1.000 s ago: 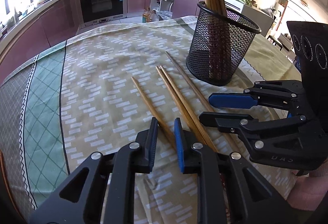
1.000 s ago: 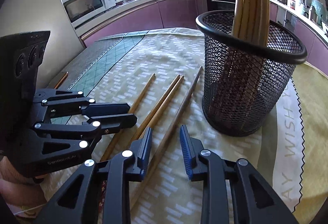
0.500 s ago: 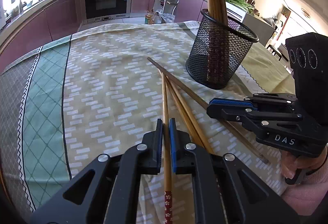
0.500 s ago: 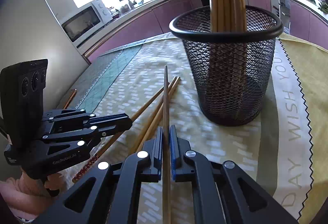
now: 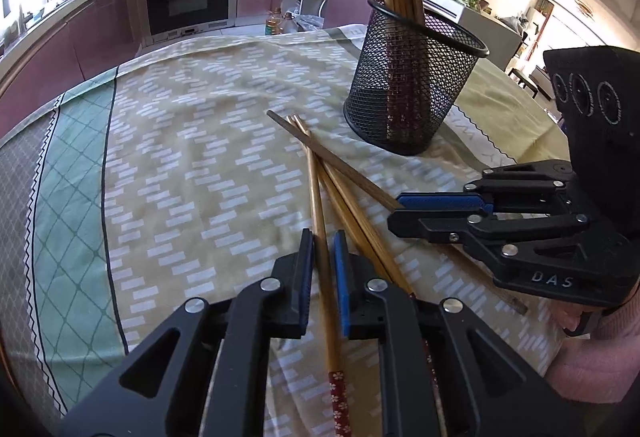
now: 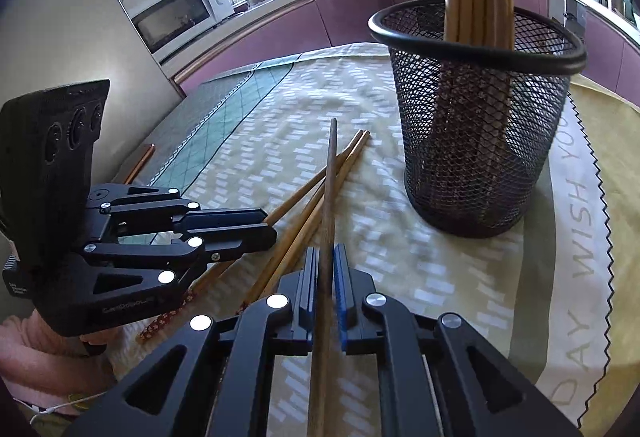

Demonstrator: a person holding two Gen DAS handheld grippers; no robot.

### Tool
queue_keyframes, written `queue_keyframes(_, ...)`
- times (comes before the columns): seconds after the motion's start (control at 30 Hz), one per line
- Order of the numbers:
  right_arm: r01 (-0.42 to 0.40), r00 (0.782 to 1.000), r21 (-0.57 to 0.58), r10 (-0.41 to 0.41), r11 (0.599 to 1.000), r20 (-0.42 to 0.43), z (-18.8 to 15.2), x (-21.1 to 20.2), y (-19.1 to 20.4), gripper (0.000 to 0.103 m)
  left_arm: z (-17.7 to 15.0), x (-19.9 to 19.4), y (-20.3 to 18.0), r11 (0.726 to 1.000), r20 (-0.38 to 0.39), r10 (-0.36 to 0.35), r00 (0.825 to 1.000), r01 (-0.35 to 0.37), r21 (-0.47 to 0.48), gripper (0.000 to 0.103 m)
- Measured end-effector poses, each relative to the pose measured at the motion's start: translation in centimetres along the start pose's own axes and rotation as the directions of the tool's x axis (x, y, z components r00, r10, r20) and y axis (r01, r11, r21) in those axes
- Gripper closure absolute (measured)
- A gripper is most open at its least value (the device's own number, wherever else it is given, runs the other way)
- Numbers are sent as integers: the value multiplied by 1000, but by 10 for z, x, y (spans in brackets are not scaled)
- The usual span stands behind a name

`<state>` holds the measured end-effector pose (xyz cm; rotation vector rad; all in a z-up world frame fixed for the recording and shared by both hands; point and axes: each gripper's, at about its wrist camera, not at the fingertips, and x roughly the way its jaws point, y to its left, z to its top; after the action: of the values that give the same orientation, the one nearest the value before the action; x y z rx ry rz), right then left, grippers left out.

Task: Organize utensils
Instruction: 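Grasp a chopstick with the left tool while the right tool grasps another, then lift the left tool's chopstick upright over the cup while the right tool lifts its own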

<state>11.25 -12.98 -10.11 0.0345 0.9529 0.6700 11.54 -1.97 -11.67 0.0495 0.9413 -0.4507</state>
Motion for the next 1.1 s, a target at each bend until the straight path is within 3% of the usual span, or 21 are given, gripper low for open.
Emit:
queue_keyframes(0.33,-8,1000,-10,8,1000,13,12,6,-5,97,9,3,2,1000,-2,8,1000,-8,-17,95)
queue_keyframes(0.6,-15,992,-31,18,999,123,12,-35,-7,97,21,-27,0,997,72,-76,995,77,-19,96)
queue_keyframes(1.1,12,951,-64,9,998,310,21,-107,-9,97,47,-101,-15,977,249,-213,945,206,53,96)
